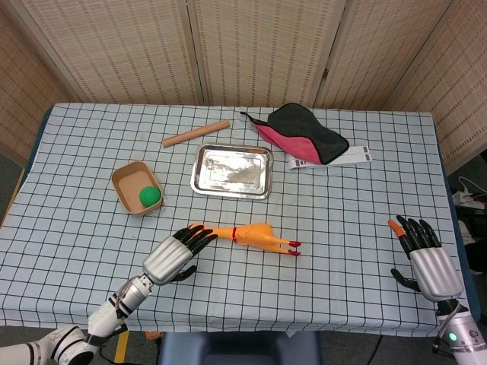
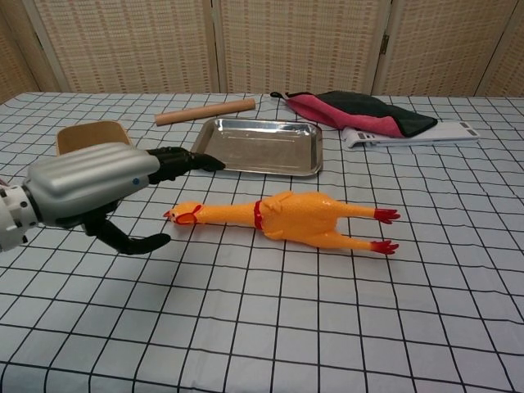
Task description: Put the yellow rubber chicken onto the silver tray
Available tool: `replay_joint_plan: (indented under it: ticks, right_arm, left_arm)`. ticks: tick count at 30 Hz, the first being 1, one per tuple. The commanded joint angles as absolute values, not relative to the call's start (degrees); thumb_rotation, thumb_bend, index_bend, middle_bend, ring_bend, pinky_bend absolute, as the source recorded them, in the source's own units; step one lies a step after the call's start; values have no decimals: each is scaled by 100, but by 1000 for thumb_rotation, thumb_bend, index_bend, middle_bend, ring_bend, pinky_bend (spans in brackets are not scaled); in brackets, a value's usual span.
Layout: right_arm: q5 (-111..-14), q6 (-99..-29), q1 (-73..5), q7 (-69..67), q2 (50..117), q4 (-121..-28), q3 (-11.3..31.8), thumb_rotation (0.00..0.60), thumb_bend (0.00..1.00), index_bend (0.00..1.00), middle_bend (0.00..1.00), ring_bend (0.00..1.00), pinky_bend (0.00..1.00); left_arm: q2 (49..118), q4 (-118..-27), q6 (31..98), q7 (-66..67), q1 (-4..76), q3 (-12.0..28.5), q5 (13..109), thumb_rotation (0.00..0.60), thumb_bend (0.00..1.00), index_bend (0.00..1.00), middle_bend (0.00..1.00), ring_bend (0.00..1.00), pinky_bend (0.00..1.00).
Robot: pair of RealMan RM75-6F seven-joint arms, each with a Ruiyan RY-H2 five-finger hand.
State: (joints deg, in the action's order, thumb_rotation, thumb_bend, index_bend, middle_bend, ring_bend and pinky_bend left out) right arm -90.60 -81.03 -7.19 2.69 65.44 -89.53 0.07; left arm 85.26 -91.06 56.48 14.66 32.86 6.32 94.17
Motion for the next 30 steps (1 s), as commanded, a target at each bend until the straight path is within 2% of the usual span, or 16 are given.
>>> replay_joint_plan:
  ticks: [1, 9, 25, 28, 30]
  right_arm:
    - [-8989, -8050, -728, 238, 6525, -8951, 28, 600, 178, 0, 0, 0, 0]
    - [-8959, -7648, -878, -48, 6316, -9001, -62, 600, 178, 0, 0, 0, 0]
    - [-8853, -7799, -794, 116, 6267, -9062, -21, 600, 178, 0, 0, 0, 0]
    - [-8806, -7785, -789, 151, 6263, -9077, -12, 600, 178, 0, 0, 0, 0]
    - [-8780, -7763, -792, 180, 6263, -9086, -10, 600, 178, 0, 0, 0, 0]
  left_arm:
    - [8807, -8901, 5404, 1739, 3527, 738, 9203, 600, 373, 0, 74, 63, 205]
    - [9492, -8043, 5200, 1983, 3996, 904, 8962, 600, 371, 0, 86, 64, 203]
    - [10195, -6591, 4638, 1620, 4662, 881, 8511, 600, 368, 0, 107, 66, 197]
    - [10276, -6415, 4616, 1468, 4749, 845, 8518, 600, 368, 29, 122, 73, 197]
    - [10340, -6273, 4608, 1345, 4811, 817, 8540, 600, 374, 94, 139, 83, 196]
